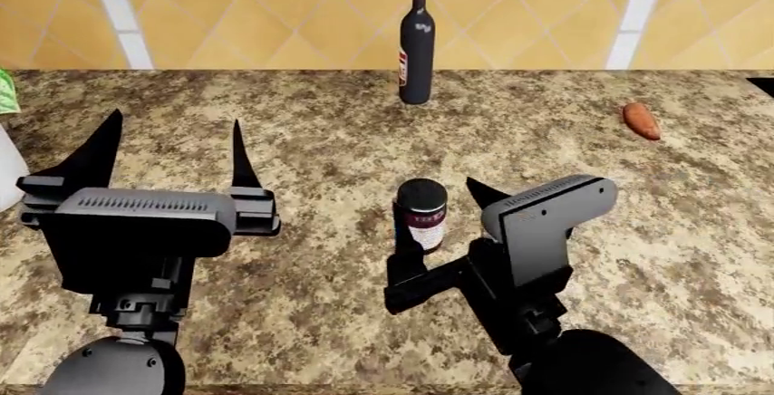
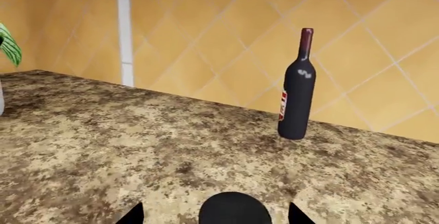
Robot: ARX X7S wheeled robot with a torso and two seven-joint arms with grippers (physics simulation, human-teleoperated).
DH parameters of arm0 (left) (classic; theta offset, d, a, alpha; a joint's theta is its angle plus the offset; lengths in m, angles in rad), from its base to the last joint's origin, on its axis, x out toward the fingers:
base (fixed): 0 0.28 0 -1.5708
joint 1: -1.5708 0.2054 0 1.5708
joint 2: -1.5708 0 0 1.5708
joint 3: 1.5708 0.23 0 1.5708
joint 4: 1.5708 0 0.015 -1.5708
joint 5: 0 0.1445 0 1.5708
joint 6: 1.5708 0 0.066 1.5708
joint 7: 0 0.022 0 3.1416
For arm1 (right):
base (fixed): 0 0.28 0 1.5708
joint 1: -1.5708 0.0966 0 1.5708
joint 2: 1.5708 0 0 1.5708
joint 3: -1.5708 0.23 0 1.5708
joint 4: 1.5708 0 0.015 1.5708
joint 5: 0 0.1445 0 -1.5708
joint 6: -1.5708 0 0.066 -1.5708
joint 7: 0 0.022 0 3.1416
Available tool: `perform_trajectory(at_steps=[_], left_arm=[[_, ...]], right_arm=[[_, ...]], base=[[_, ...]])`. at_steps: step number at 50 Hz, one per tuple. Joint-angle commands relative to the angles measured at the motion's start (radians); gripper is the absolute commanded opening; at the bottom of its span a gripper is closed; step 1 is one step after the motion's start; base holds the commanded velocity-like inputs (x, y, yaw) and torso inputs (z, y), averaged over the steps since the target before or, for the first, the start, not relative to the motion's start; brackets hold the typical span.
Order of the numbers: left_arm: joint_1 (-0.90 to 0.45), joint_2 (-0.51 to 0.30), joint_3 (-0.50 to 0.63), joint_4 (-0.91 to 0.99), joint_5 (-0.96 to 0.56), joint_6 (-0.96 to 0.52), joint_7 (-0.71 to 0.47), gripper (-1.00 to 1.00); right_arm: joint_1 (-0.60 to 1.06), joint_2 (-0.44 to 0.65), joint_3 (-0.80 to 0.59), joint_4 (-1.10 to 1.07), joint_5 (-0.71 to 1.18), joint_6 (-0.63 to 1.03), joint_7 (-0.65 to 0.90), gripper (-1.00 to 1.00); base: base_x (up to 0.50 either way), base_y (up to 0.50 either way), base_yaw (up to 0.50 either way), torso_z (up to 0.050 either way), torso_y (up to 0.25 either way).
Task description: Pick the jam and peanut butter from the counter and place them in the cabinets closest to them.
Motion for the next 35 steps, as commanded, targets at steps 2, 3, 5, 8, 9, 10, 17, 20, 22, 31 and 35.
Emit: perform_trajectory(at_steps=[2,3,5,8,9,10,17,20,22,31,35], left_arm=[[0.021,-0.02,0.015,-0.025,0.011,0.043,-0.002,1.0],[0.021,-0.02,0.016,-0.026,0.011,0.043,-0.002,1.0],[0.02,-0.021,0.018,-0.023,0.012,0.042,-0.004,1.0],[0.021,-0.023,0.018,-0.019,0.011,0.041,-0.005,1.0],[0.022,-0.023,0.018,-0.02,0.011,0.042,-0.005,1.0],[0.022,-0.024,0.018,-0.021,0.01,0.043,-0.006,1.0],[0.023,-0.027,0.018,-0.019,0.006,0.044,-0.008,1.0],[0.022,-0.029,0.016,-0.02,0.005,0.044,-0.01,1.0],[0.023,-0.03,0.017,-0.022,0.006,0.046,-0.012,1.0],[0.024,-0.033,0.019,-0.021,0.005,0.049,-0.017,1.0],[0.024,-0.034,0.021,-0.021,0.006,0.049,-0.02,1.0]], right_arm=[[0.027,0.002,-0.017,0.046,0.024,0.057,0.0,1.0],[0.03,0.001,-0.017,0.049,0.025,0.059,0.001,1.0],[0.039,0.0,-0.02,0.06,0.025,0.067,0.004,1.0],[0.053,-0.003,-0.02,0.067,0.027,0.086,0.012,1.0],[0.055,-0.003,-0.02,0.068,0.027,0.091,0.016,1.0],[0.057,-0.004,-0.019,0.069,0.028,0.095,0.018,1.0],[0.067,-0.005,-0.015,0.102,0.024,0.1,0.03,1.0],[0.068,-0.006,-0.02,0.136,0.017,0.086,0.028,1.0],[0.071,-0.008,-0.026,0.158,0.014,0.079,0.024,1.0],[0.084,-0.011,-0.066,0.261,-0.002,0.039,0.002,1.0],[0.096,-0.012,-0.076,0.298,-0.006,0.033,-0.004,1.0]], base=[[0.0,0.0,0.0,0.0,0.0],[0.0,0.0,0.0,0.0,0.0],[0.0,0.0,0.0,0.0,0.0],[0.0,0.0,0.0,0.0,0.0],[0.0,0.0,0.0,0.0,0.0],[0.0,0.0,0.0,0.0,0.0],[0.0,0.0,0.0,0.0,0.0],[0.0,0.0,0.0,0.0,0.0],[0.0,0.0,0.0,0.0,0.0],[0.0,0.0,0.0,0.0,0.0],[0.0,0.0,0.0,0.0,0.0]])
